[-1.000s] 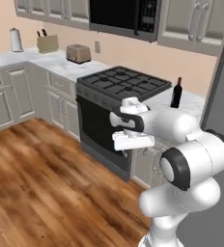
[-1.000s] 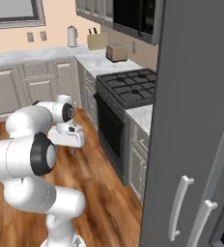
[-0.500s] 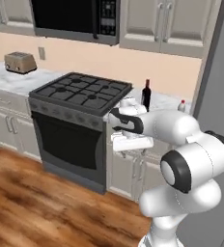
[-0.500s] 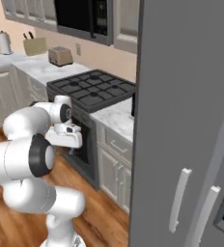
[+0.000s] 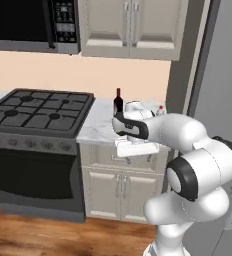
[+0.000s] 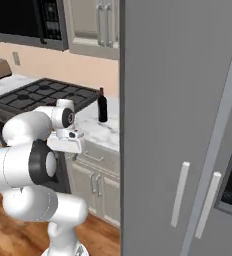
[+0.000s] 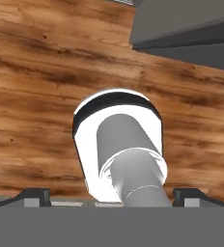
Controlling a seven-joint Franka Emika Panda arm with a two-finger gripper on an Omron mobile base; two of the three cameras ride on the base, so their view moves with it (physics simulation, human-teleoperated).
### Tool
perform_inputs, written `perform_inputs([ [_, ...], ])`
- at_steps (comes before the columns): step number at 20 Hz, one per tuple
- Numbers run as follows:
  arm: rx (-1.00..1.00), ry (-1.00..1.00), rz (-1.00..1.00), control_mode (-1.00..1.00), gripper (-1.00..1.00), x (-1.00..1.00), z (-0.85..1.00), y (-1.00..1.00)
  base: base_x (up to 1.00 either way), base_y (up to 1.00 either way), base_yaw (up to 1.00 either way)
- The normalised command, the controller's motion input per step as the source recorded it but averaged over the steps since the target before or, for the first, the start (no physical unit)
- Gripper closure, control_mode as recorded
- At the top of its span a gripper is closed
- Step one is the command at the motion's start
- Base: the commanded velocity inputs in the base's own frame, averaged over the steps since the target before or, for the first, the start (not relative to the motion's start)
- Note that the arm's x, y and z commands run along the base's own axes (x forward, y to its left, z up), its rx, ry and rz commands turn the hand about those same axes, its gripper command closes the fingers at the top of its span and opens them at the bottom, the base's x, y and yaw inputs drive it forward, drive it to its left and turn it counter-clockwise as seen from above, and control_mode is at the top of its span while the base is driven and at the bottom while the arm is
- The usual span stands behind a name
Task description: Place the drinks on the dining counter in a tight cluster.
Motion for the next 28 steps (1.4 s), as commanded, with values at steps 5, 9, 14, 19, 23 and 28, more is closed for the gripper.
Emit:
perform_inputs([
  [5, 0.0, 0.0, 0.0, 1.0, -1.0, 0.0, 0.0, 0.0, 0.59, 0.39, -0.46],
  [9, 0.0, 0.0, 0.0, 1.0, -1.0, 0.0, 0.0, 0.0, 0.59, 0.42, -0.43],
  [14, 0.0, 0.0, 0.0, 1.0, -1.0, 0.0, 0.0, 0.0, 0.51, 0.52, -0.34],
  [19, 0.0, 0.0, 0.0, 1.0, -1.0, 0.0, 0.0, 0.0, 0.44, 0.63, -0.22],
  [23, 0.0, 0.0, 0.0, 1.0, -1.0, 0.0, 0.0, 0.0, 0.47, 0.53, -0.17],
  [28, 0.0, 0.0, 0.0, 1.0, -1.0, 0.0, 0.0, 0.0, 0.33, 0.2, -0.05],
])
